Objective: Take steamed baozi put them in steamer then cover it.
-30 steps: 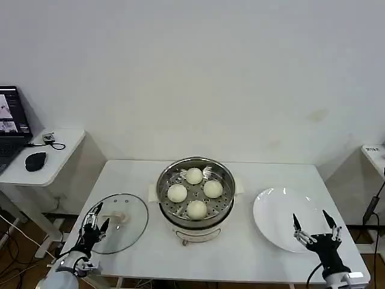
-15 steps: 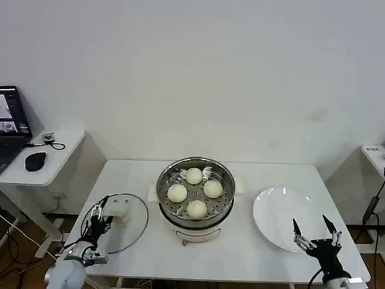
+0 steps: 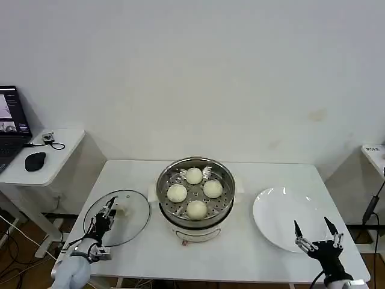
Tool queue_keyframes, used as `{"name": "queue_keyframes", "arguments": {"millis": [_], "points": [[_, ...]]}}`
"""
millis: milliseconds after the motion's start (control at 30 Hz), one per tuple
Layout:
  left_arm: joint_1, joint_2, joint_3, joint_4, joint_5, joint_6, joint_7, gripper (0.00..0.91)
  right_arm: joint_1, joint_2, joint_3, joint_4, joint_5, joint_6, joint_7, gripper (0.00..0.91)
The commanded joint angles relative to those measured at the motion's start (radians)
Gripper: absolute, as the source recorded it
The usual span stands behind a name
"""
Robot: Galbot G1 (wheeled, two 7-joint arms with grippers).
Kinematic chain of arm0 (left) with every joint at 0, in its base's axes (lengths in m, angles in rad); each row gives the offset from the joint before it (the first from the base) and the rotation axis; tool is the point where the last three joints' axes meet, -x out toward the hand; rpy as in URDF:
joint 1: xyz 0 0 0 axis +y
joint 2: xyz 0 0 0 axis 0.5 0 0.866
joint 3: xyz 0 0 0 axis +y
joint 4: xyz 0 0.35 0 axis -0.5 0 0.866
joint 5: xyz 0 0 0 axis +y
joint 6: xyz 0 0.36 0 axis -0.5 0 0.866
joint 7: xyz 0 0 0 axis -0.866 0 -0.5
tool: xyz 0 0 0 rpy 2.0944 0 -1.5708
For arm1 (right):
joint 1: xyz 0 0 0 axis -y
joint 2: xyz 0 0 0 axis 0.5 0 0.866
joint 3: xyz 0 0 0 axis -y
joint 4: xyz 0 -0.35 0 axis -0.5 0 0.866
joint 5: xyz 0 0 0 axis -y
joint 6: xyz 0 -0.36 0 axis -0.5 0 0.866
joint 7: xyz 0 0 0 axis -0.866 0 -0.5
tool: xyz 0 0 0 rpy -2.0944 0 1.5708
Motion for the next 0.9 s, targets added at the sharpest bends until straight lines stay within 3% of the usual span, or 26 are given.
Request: {"name": "queue_keyframes", "arguments": {"millis": [33,300,533,900], "points": [[-0.004,-0.007,-0.005,0.014,0.021,-0.014,-0.008,0.000,-0.001,-0.001,0.000,0.001,-0.001,0.000,0.000,0.907],[0.035,-0.033,-0.060,-0.042,0.114,-0.021,-0.091,0.000,0.003,-0.003,-0.009,0.001,-0.002,0.001,0.000,0.907],[0.143,-0.078,-0.148,-0.253,0.181,0.071,-0.150,0.000,0.010,-0.006,-0.011,-0.005,-0.005,-0.003,-0.006,0.907],[0.242,-0.012,-0.246,-0.545,0.099,0.190,0.047,0.000,0.031,-0.024,-0.019,-0.038,-0.012,-0.006,-0.014,0.907]]}}
